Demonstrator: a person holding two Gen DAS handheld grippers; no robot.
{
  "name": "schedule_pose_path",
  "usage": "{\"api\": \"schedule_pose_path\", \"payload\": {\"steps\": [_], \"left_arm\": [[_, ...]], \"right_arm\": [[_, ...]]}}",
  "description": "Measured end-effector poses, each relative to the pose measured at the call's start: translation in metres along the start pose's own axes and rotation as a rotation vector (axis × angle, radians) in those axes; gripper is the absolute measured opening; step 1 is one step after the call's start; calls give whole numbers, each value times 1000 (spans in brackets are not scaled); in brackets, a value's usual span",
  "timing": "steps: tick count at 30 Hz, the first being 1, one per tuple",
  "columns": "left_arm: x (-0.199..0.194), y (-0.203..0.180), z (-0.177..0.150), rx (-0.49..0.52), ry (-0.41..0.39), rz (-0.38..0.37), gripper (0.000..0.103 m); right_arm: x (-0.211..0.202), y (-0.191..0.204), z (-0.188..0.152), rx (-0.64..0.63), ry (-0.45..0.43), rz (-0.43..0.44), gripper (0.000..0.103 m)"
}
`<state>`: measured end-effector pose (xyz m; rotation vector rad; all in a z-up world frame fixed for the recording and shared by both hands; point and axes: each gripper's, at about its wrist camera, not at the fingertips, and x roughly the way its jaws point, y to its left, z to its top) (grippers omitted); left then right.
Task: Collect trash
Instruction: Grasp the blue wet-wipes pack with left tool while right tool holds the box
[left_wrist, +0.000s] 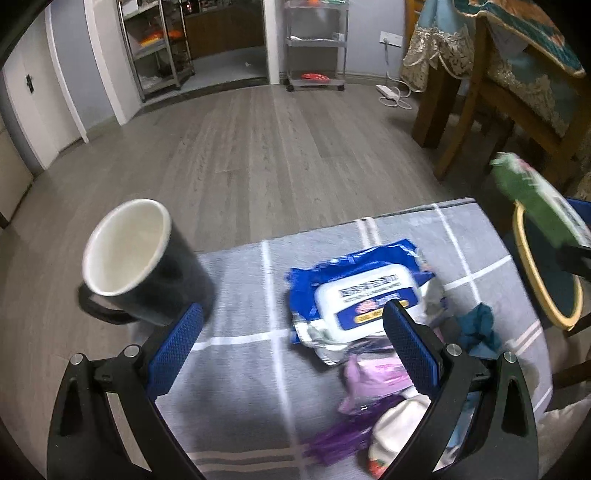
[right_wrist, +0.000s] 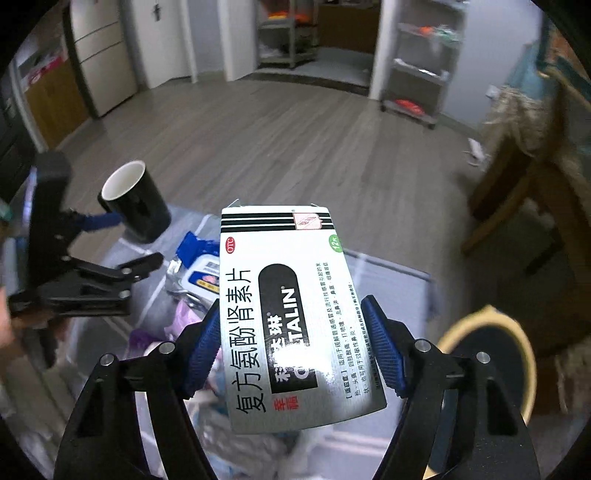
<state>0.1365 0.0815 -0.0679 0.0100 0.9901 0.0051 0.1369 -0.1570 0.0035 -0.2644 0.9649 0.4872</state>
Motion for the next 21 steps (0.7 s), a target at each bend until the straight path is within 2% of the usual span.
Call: {"api": "schedule_pose_path", "payload": {"steps": [5, 9, 12, 18, 20, 21], "left_arm": [[18, -13, 0, -5, 31, -24, 96], [37, -9, 4, -32, 44, -4, 96], [55, -1, 2, -66, 78, -13, 95], [77, 11, 5, -146, 74, -55, 73], [79, 12, 5, -156, 70, -67, 55], [82, 12, 6, -160, 74, -81, 49]], "right_arm": [[1, -29, -4, 150, -6, 36, 74], [8, -38, -1, 196, -7, 56, 74], [13, -37, 1, 181, -12, 60, 74], [17, -46, 1, 178, -6, 68, 74], [19, -49, 0, 179, 4, 73, 74], [20, -50, 0, 179, 7, 75, 74]]}}
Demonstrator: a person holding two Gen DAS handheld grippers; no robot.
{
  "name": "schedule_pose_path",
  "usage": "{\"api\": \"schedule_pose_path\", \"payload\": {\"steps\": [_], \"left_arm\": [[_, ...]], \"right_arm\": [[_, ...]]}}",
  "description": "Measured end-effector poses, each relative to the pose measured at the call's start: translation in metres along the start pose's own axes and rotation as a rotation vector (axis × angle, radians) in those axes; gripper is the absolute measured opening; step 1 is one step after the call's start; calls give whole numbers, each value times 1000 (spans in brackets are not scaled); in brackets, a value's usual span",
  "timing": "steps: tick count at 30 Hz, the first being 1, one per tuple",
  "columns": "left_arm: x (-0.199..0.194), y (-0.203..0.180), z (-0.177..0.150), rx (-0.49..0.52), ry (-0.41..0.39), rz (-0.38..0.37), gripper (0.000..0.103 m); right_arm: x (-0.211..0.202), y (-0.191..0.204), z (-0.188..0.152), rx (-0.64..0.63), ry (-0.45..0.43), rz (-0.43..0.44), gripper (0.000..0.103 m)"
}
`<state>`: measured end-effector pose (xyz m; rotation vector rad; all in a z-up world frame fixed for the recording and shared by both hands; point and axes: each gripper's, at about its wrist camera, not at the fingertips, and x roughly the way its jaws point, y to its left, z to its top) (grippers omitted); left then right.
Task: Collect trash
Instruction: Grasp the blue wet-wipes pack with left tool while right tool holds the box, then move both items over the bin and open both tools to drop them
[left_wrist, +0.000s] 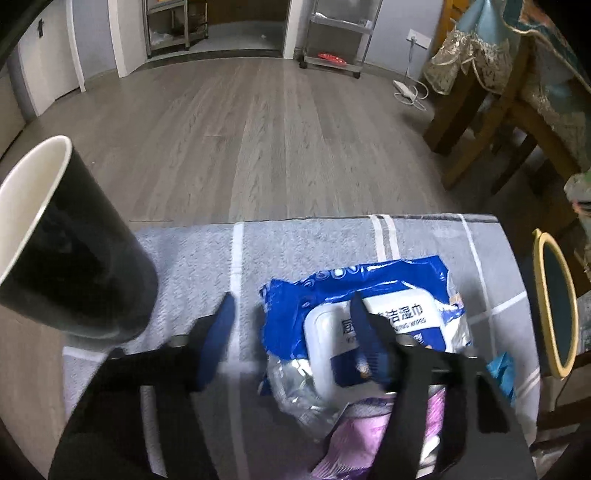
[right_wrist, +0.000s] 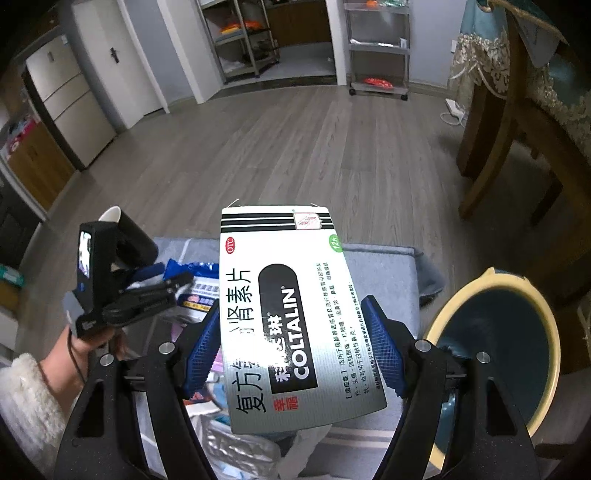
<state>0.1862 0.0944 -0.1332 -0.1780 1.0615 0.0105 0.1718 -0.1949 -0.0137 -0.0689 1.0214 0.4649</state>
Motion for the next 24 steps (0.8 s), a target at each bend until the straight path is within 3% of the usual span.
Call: {"api": "schedule_pose_path", "payload": {"steps": [2, 3, 12, 24], "left_arm": [[5, -1, 0, -3, 17, -10, 31], [7, -1, -1, -6, 20, -16, 28], [-18, -10, 2, 7, -66, -24, 18], [-106, -62, 13, 211, -289, 58, 16]], "right_arm": [[0, -2, 1, 6, 1, 6, 74], [0, -3, 2, 9, -1, 10, 74], [0, -6, 4, 14, -6, -12, 74], [-24, -18, 2, 62, -63, -63, 74]]}}
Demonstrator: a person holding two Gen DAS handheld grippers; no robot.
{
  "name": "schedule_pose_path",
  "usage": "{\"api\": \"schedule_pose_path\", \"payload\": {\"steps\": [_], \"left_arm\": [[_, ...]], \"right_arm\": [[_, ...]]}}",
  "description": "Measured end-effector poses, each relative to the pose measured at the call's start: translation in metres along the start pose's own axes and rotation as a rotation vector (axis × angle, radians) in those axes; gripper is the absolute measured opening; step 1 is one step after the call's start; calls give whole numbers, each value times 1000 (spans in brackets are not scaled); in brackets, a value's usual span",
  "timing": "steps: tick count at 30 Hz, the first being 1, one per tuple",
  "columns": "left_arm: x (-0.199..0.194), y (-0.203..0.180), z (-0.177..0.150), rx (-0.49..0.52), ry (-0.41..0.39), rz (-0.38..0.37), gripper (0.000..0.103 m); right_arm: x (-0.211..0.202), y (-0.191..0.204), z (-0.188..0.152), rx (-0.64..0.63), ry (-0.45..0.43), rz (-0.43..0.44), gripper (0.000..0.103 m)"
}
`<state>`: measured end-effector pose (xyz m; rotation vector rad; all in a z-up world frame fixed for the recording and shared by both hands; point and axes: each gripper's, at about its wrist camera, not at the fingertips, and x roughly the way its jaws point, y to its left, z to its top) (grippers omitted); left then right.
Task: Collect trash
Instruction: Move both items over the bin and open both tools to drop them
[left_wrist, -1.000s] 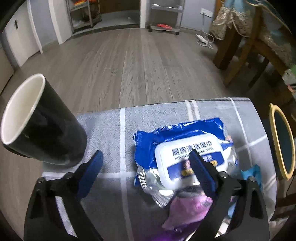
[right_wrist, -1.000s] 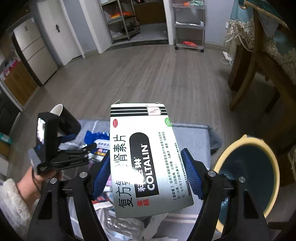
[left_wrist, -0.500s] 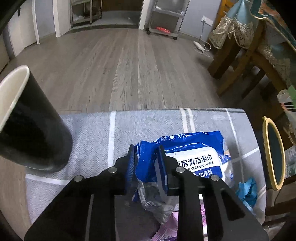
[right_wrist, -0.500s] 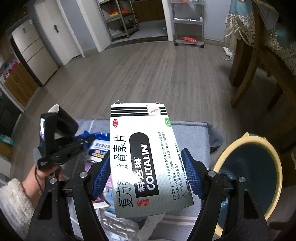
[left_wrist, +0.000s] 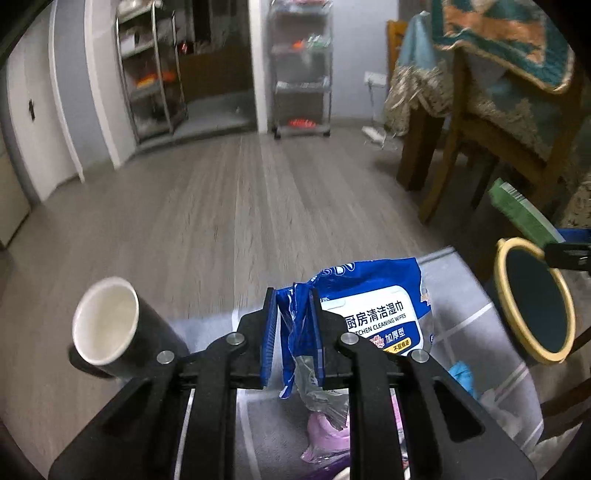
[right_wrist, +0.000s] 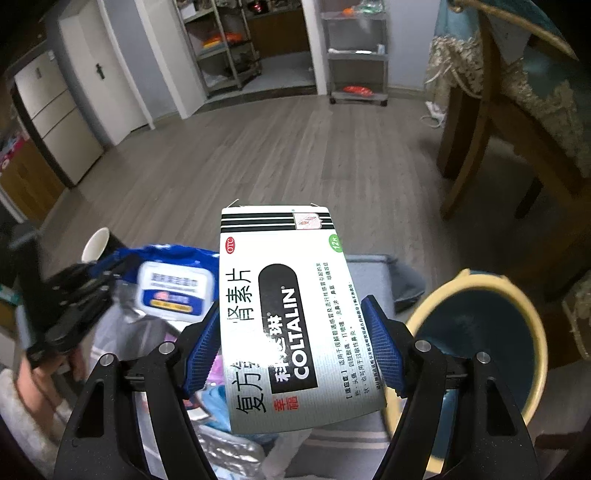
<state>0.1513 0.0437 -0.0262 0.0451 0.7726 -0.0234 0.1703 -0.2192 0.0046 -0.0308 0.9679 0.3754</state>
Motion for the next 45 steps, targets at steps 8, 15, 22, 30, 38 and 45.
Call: {"api": "schedule_pose_path", "payload": {"steps": [8, 15, 22, 30, 38, 45], "left_arm": [[-37, -35, 26, 66, -93, -44, 16], [-48, -68, 33, 120, -122, -92, 16], [-59, -117, 31, 202, -144, -164, 16], [-51, -192, 16, 308, -93, -254, 16], [-30, -244, 17, 347, -28, -273, 16], [-6, -265, 22, 389, 19, -227, 16]], "right_arm": [[-16, -37, 0, 75, -34, -50, 74], [-28, -80, -1, 139, -55, -124, 74], [-32, -136, -12, 227, -51, -201, 74], [-20, -184, -35, 326, 29, -235, 74], [-2, -200, -55, 384, 138, -251, 74], [-7, -209, -61, 407, 140, -235, 74]]}}
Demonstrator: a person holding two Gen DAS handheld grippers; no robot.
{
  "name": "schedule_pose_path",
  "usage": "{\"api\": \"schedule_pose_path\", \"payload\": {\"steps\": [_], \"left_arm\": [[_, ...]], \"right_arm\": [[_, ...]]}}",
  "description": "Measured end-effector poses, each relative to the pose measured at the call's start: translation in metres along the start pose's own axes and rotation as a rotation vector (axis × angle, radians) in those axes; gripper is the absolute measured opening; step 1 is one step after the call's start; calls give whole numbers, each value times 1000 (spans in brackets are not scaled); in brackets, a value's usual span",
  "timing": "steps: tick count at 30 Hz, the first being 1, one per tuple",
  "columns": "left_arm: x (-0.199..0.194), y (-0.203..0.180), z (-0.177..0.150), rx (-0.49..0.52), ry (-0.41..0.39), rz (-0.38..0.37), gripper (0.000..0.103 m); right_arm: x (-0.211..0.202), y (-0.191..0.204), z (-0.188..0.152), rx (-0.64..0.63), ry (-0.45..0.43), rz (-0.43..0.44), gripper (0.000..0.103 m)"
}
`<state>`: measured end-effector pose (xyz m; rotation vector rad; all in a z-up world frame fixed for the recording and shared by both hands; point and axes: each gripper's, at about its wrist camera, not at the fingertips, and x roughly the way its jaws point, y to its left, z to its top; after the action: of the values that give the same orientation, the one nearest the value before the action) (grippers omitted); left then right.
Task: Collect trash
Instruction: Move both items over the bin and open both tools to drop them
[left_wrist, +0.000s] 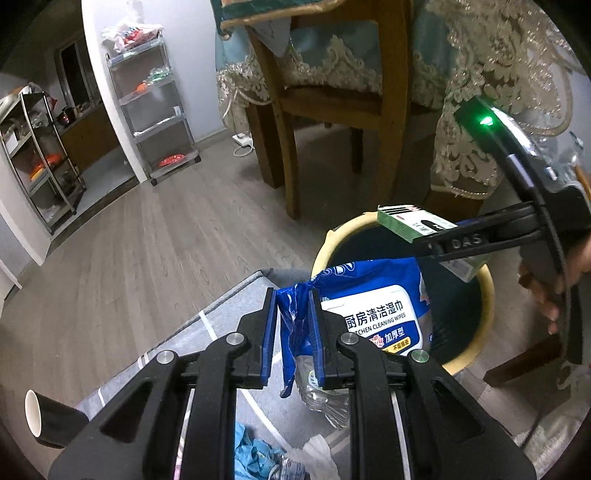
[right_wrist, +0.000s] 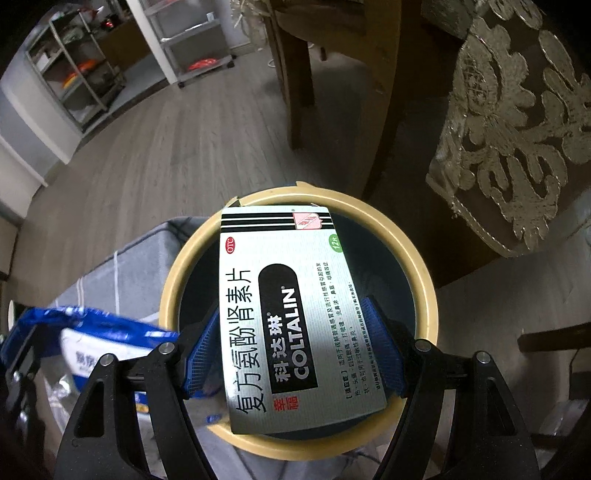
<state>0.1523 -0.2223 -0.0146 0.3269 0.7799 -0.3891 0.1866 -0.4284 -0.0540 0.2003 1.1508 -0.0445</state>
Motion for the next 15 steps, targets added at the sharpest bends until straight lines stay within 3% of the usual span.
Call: {"api": "schedule_pose_path", "payload": {"steps": [15], "left_arm": [[39, -32, 14, 3, 50, 18, 17]], "right_arm": [[5, -6, 4, 5, 17, 6, 75]]}}
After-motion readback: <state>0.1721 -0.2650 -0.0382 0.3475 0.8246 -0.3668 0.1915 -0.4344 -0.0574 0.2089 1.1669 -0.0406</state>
